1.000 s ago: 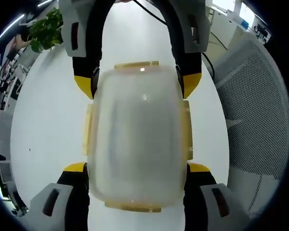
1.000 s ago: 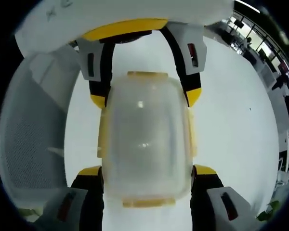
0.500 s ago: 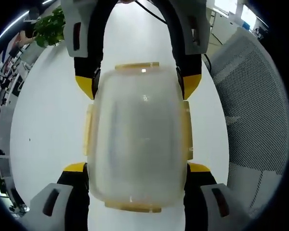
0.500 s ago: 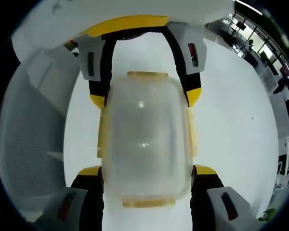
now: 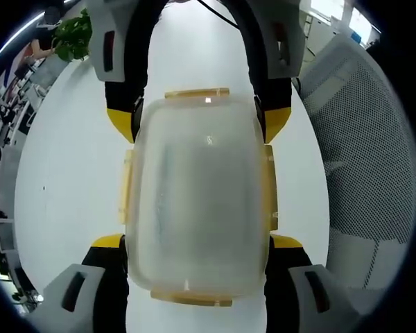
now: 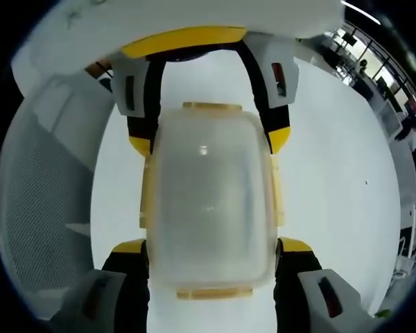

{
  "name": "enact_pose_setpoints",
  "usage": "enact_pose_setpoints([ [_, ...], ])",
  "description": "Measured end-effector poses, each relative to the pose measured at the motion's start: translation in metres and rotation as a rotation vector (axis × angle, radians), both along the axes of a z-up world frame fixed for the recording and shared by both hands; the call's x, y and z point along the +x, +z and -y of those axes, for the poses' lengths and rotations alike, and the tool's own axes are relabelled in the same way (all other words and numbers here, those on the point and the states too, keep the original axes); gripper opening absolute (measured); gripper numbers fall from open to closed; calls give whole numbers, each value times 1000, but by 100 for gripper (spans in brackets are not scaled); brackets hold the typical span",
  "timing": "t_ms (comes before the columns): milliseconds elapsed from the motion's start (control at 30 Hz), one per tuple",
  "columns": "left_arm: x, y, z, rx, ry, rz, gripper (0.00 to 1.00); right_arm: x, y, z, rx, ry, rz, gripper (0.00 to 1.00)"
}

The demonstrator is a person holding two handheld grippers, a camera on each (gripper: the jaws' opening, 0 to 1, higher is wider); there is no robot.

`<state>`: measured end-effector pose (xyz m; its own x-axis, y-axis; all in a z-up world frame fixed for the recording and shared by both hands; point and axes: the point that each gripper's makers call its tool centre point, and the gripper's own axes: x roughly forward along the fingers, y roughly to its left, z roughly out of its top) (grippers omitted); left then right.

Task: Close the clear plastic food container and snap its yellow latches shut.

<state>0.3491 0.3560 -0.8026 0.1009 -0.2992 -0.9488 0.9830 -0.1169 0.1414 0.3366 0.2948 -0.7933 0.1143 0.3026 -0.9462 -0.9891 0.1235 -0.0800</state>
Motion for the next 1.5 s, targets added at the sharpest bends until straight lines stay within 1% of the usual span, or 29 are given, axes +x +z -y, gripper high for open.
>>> enact_pose_setpoints([
  [200, 1, 0, -3, 2, 3, -2, 82, 1, 0, -2, -10, 3, -2, 74],
  [400, 1, 0, -2, 13, 5, 2, 82, 2, 0, -2, 5, -2, 5, 74],
  [633, 1, 0, -2, -2, 8, 2, 82, 1, 0, -1, 3, -1, 7, 74],
  [867, 1, 0, -2, 6, 2, -3, 82, 2, 1, -2, 31, 2, 6, 74],
  [967, 7, 0, -2, 2, 2, -1, 82, 6, 2, -1, 43, -4, 9, 74],
  [1200, 13, -1, 0, 15, 3, 3, 82, 12, 1, -1, 18, -6, 8, 74],
  [1500, 21, 0, 1, 3, 4, 2, 83, 21, 1, 0, 11, -7, 8, 74],
])
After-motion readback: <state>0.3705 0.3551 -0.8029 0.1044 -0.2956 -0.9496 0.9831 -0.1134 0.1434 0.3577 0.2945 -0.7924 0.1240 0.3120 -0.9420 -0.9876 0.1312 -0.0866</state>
